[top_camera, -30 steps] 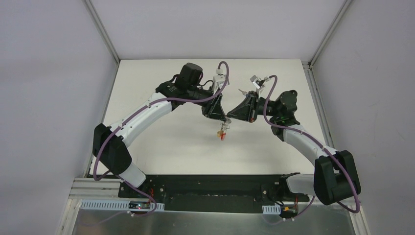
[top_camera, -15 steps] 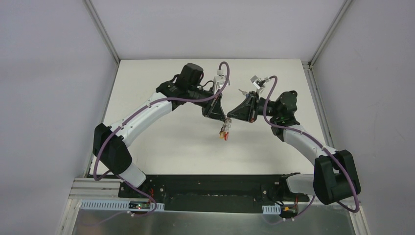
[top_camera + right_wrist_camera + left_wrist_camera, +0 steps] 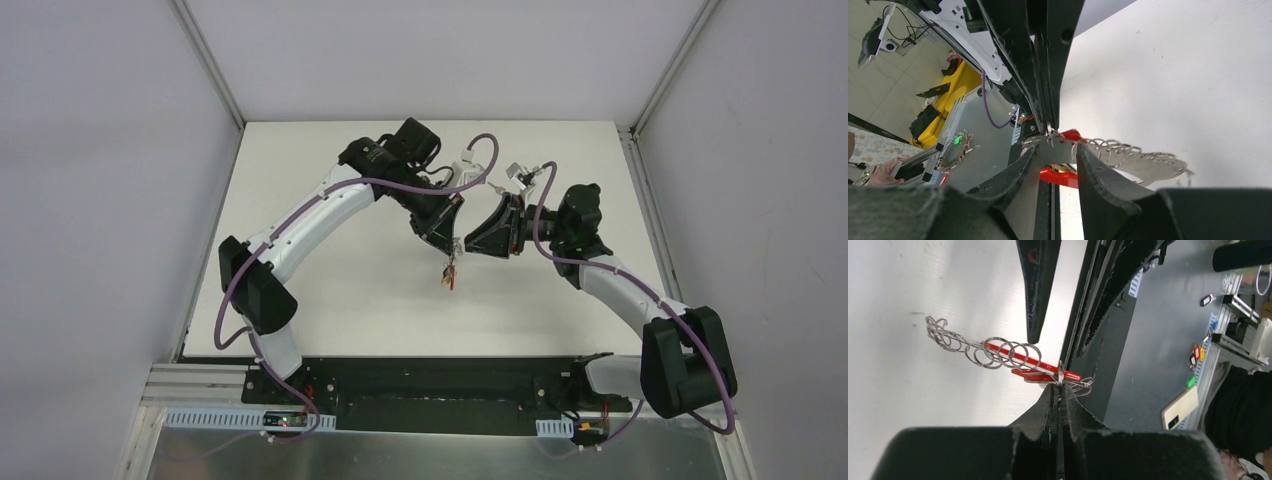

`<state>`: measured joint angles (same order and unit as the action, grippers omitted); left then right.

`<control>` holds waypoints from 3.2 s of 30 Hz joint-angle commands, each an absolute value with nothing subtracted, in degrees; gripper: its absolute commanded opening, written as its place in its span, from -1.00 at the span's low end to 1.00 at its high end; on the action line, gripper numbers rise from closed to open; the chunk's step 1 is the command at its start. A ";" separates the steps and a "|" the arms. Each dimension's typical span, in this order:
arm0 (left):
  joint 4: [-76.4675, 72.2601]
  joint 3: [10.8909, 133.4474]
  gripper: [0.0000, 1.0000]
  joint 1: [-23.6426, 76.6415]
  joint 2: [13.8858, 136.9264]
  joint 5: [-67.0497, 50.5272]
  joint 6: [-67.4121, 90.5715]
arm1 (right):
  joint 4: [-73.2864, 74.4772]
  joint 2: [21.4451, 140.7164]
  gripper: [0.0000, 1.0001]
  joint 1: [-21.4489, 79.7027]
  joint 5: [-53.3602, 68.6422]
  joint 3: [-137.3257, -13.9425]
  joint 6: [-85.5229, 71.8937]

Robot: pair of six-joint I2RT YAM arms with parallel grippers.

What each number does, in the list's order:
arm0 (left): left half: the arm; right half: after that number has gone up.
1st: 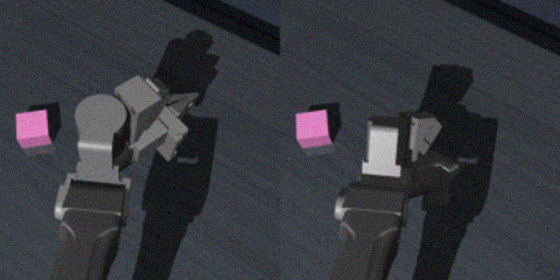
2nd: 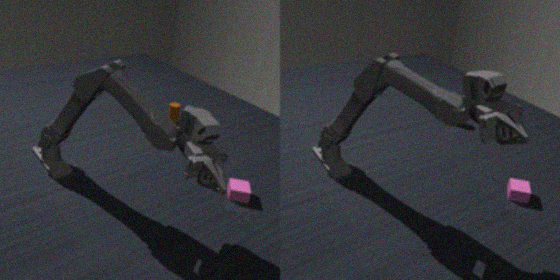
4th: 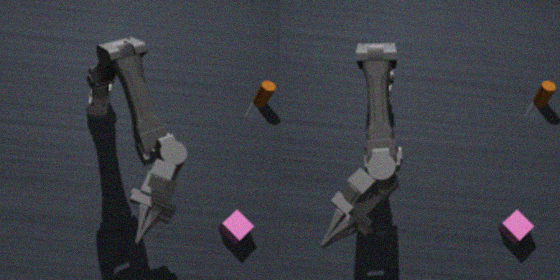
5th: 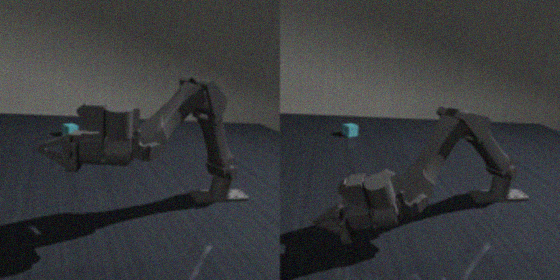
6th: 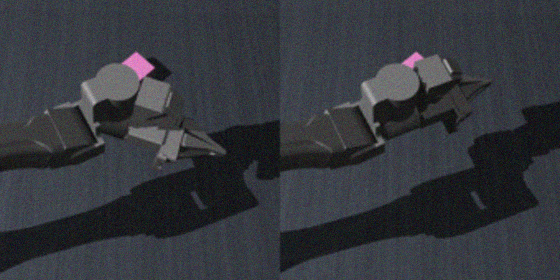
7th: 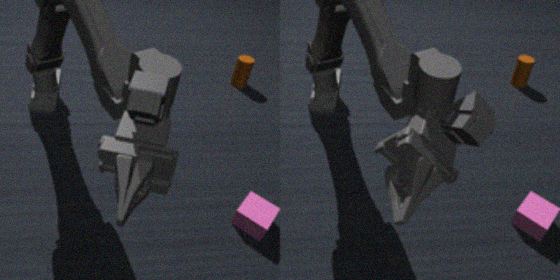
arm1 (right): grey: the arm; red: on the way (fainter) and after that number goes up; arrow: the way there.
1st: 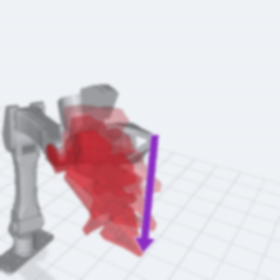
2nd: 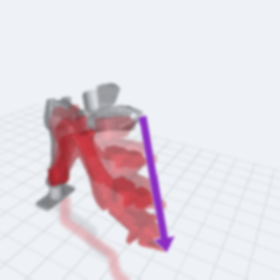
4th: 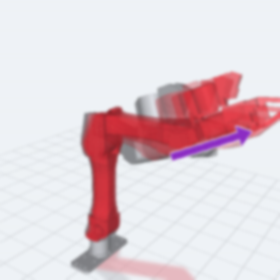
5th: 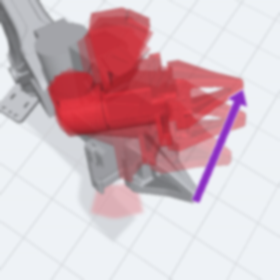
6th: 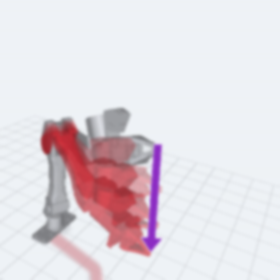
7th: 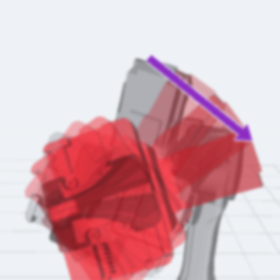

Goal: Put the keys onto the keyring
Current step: Adjust the key on the keyring.

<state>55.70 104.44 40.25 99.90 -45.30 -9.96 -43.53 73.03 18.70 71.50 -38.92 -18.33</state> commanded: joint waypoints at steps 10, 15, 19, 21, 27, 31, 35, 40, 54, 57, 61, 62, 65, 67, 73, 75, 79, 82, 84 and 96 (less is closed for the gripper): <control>63.09 109.24 -1.00 42.51 102.68 -46.93 -10.05 | -40.45 72.10 -0.28 22.33 73.96 -41.76 -12.86; 63.07 109.19 -1.00 42.95 103.31 -47.09 -10.11 | -38.59 72.68 -0.40 23.34 73.92 -42.44 -11.60; 63.21 109.07 -1.00 43.13 103.69 -47.11 -10.35 | -38.37 72.77 -0.45 23.56 73.88 -42.69 -11.60; 63.23 109.06 -1.00 43.17 103.75 -47.23 -10.38 | -38.26 72.85 -0.50 23.69 73.92 -42.71 -11.45; 63.34 109.27 -1.00 43.24 103.80 -47.29 -10.56 | -34.94 73.22 -0.58 24.07 74.01 -43.02 -8.75; 63.44 109.20 -1.00 43.22 103.62 -47.25 -10.79 | -32.99 73.38 -0.60 24.20 73.92 -43.33 -7.21; 63.30 109.24 -1.00 43.19 103.69 -47.38 -10.82 | -32.63 73.51 -0.67 24.47 73.79 -43.68 -7.12; 63.23 109.24 -1.00 43.24 103.80 -47.61 -10.86 | -32.52 73.70 -0.73 24.93 73.57 -43.77 -7.04; 60.99 108.13 -1.00 43.07 103.12 -49.13 -10.08 | -32.34 73.77 -1.00 25.05 72.92 -43.86 -7.76; 60.07 107.24 -1.00 42.68 102.57 -49.77 -9.84 | -32.43 73.66 -1.00 24.41 72.54 -43.86 -8.24; 57.65 105.06 -1.00 41.57 101.11 -51.31 -9.24 | -34.19 72.74 -1.00 23.01 71.87 -43.42 -10.08; 56.72 104.34 -1.00 41.37 100.63 -51.48 -8.99 | -35.64 72.55 -1.00 22.59 71.77 -43.11 -11.28; 54.35 102.80 -1.00 40.97 99.24 -51.66 -8.37 | -40.08 72.42 -1.00 21.88 71.88 -42.19 -14.70; 54.27 102.82 -1.00 40.87 98.93 -51.91 -8.36 | -40.34 72.50 -1.00 21.80 72.10 -42.10 -14.83; 54.23 102.92 -1.00 40.87 99.12 -51.75 -8.33 | -40.35 73.11 -0.92 22.14 72.98 -42.28 -14.77; 54.17 102.92 -1.00 40.87 99.27 -51.70 -8.28 | -40.34 73.17 -0.85 22.30 73.12 -42.19 -14.68; 54.34 103.01 -1.00 40.87 99.56 -51.76 -8.32 | -40.34 73.43 -0.78 22.61 73.26 -42.19 -14.68; 54.40 103.08 -1.00 40.87 99.67 -51.85 -8.25 | -40.34 73.64 -0.76 22.91 73.30 -42.28 -14.59; 54.49 103.05 -1.00 40.87 99.62 -51.88 -8.43 | -40.34 73.85 -0.87 22.88 73.37 -42.32 -14.59; 48.66 98.84 -0.84 40.17 95.38 -52.48 -10.66 | -42.23 72.28 -1.00 21.20 71.89 -43.20 -17.60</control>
